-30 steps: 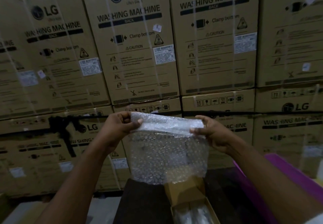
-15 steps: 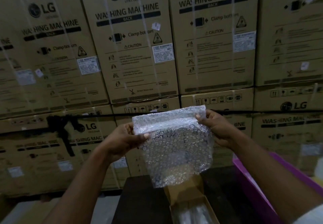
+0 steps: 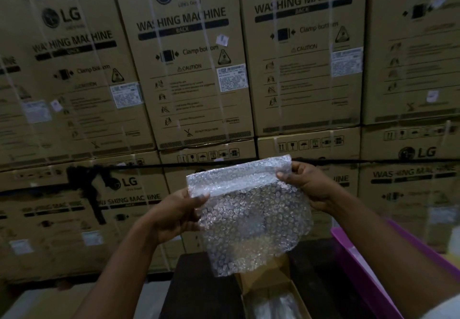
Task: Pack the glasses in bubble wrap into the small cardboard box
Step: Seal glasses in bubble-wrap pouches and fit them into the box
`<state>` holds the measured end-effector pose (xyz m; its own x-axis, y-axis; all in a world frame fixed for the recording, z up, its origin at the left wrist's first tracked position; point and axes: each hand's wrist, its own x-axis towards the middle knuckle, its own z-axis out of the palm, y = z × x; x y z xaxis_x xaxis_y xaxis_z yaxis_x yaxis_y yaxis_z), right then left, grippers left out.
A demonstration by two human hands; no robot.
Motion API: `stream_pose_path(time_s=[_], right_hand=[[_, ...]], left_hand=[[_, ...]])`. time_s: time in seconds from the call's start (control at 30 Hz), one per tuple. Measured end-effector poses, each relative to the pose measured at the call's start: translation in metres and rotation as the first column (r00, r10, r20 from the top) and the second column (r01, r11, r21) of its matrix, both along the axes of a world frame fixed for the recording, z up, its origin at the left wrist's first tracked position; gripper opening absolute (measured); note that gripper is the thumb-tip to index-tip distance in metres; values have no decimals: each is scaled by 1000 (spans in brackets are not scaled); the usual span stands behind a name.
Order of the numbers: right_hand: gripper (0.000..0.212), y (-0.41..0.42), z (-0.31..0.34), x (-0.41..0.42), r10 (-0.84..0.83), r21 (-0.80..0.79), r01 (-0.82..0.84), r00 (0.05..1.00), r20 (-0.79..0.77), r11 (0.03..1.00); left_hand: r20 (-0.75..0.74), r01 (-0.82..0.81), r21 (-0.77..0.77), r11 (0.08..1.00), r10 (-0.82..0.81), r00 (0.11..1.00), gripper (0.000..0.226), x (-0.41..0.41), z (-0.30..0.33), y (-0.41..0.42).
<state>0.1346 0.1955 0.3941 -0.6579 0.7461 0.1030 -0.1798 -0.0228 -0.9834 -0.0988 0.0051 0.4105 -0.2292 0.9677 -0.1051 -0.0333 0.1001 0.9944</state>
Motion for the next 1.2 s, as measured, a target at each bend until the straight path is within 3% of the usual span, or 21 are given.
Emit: stream_pose_path(time_s=[0.07,0.2,0.3,0.4,0.5,0.63,0.7,0.77,0.87,0.93,1.07,1.2], right_hand=[[25,0,2,1,15,-1,-15,1000,-9,1000],[26,2,5,7,132,-34,-133,991,-35,990],[41,4,6,11,170,-24,-172,984,-54,985],[53,8,6,15,187,-7,-188,980,-70,982],[13,8,9,17,172,-26,-175,980,-96,984],[26,8,11,19,145,-49,-153,980,-136,987],[29,6,13,16,144,-3,-146,983,-109,989],[41,5,12,12,122,37,-120,990,-67,992],[68,2,10,9,116,12,-115,989,-89,993],[74,3,8,9,114,-30,-117,990,-87,993],[42,1,6,9,43,-2,-43,999,17,999],[17,-1,4,9,60,-25,-60,998,32,998]], left_hand=[[-87,-35,44,998,39,995,25,-2,1,1],[-89,-73,133,988,85,992,23,-12,7,2],[23,-73,175,982,70,997,13,-14,11,4],[149,-80,235,969,46,988,19,-15,12,8],[118,16,249,968,-47,992,7,-19,15,0],[110,71,222,973,-97,989,33,-23,19,-6],[-51,41,178,983,-32,998,46,-20,20,-4],[-176,-20,164,986,49,983,40,-15,18,0],[-124,-108,256,961,143,982,58,-13,13,5],[-76,-159,292,943,189,979,63,-13,12,5],[-51,-177,214,961,192,980,19,-12,9,3],[-53,-156,136,978,165,985,22,-9,-1,4]])
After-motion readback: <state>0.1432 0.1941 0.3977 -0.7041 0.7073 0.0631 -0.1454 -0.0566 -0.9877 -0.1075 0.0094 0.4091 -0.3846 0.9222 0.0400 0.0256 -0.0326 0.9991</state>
